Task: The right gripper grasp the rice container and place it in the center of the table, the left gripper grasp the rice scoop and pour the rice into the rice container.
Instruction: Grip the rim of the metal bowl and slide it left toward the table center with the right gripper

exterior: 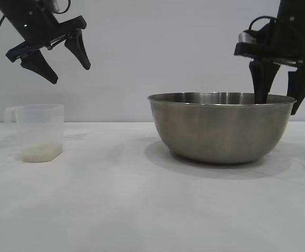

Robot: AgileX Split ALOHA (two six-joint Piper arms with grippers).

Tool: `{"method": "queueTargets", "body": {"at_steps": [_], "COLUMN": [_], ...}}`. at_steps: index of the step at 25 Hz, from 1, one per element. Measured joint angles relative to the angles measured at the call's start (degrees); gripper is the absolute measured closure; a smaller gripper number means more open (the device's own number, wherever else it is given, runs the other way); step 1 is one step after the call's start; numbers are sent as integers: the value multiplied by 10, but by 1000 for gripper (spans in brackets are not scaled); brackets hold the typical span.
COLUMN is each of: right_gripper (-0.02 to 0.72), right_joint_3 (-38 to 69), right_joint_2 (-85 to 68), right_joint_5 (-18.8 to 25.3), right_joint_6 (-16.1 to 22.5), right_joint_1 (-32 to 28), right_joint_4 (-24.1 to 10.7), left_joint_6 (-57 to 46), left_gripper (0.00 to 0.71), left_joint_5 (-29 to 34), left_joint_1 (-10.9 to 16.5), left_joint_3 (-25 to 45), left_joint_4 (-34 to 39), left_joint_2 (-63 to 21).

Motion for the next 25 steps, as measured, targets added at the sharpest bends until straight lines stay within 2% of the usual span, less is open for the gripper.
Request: {"method": "queueTargets", "body": {"at_steps": [4,7,10,14,25], "right_gripper": [617,703,703,703,703], "right_joint_3": [0,0,0,0,0], "right_joint_2": [0,0,0,0,-11], "right_joint_5": [0,-1,-1,-2,-4], "right_joint_6": [-1,-6,-13,-25,-32], "right_joint_1": [0,0,0,5,73], "right_joint_4": [-2,-7,-4,19,50], "left_joint_6": [0,1,1,1,1], "left_gripper": [192,192,192,192,192], "left_joint_5": [0,0,0,0,0], "left_joint_1": [0,0,0,0,0], "left_joint_3": [0,0,0,0,0], "left_joint_4": [0,0,0,0,0], "left_joint_2": [0,0,0,0,0]}}
